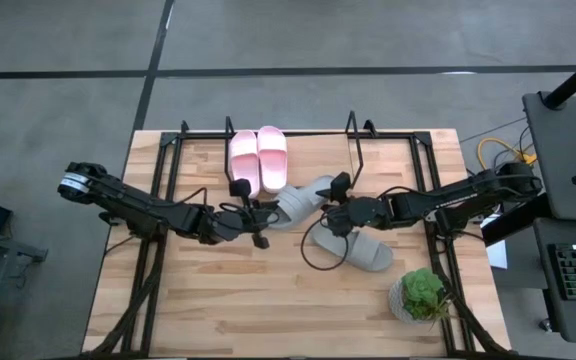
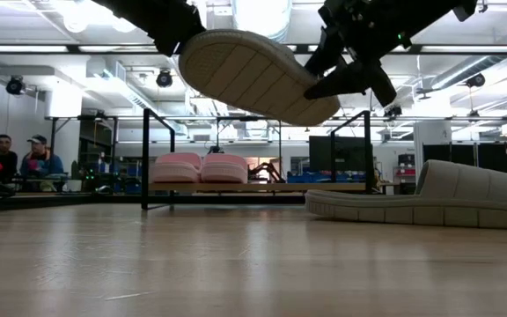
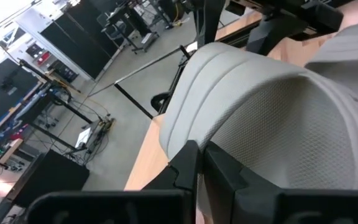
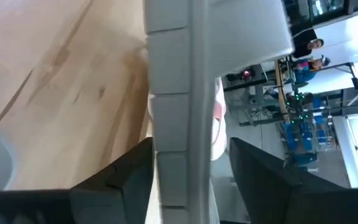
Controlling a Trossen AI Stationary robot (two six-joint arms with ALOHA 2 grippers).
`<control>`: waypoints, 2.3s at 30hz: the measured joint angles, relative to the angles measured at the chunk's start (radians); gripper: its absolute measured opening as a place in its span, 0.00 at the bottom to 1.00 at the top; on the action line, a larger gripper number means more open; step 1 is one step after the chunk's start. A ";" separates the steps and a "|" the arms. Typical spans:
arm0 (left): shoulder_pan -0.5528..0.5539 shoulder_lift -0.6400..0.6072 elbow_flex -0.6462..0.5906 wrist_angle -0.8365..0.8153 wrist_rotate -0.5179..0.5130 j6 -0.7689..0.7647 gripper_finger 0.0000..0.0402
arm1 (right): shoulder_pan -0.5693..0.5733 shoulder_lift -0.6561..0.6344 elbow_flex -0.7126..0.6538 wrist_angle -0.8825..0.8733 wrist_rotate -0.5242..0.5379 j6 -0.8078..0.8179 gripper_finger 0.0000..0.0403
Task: Pick and place slides into the shelf
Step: Put the left gray slides on the shelf
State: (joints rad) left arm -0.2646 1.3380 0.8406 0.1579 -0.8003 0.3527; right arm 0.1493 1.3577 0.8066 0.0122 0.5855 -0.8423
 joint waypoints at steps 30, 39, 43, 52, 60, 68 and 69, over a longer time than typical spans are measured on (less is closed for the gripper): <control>-0.057 -0.186 -0.026 0.019 0.046 0.212 0.36 | -0.012 -0.092 -0.047 0.049 -0.130 -0.090 0.10; -0.072 -0.299 -0.118 0.077 0.135 0.258 0.42 | -0.013 -0.180 -0.158 0.340 -0.389 -0.153 0.10; -0.072 -0.284 -0.182 0.243 0.167 0.376 0.42 | -0.013 -0.217 -0.208 0.454 -0.547 -0.165 0.10; -0.056 -0.136 -0.274 0.646 0.356 0.562 0.42 | -0.013 -0.238 -0.259 0.577 -0.832 -0.186 0.10; -0.013 0.028 -0.241 0.791 0.391 0.644 0.42 | -0.012 -0.228 -0.259 0.636 -0.959 -0.179 0.10; 0.030 0.134 -0.197 0.907 0.507 0.674 0.42 | -0.019 -0.228 -0.259 0.636 -0.949 -0.178 0.10; 0.030 0.145 -0.184 0.907 0.512 0.675 0.42 | -0.024 -0.228 -0.259 0.636 -0.948 -0.175 0.10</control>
State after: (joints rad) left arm -0.2344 1.4829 0.6563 1.0645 -0.2884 1.0275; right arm 0.1258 1.1294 0.5476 0.6479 -0.3625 -1.0169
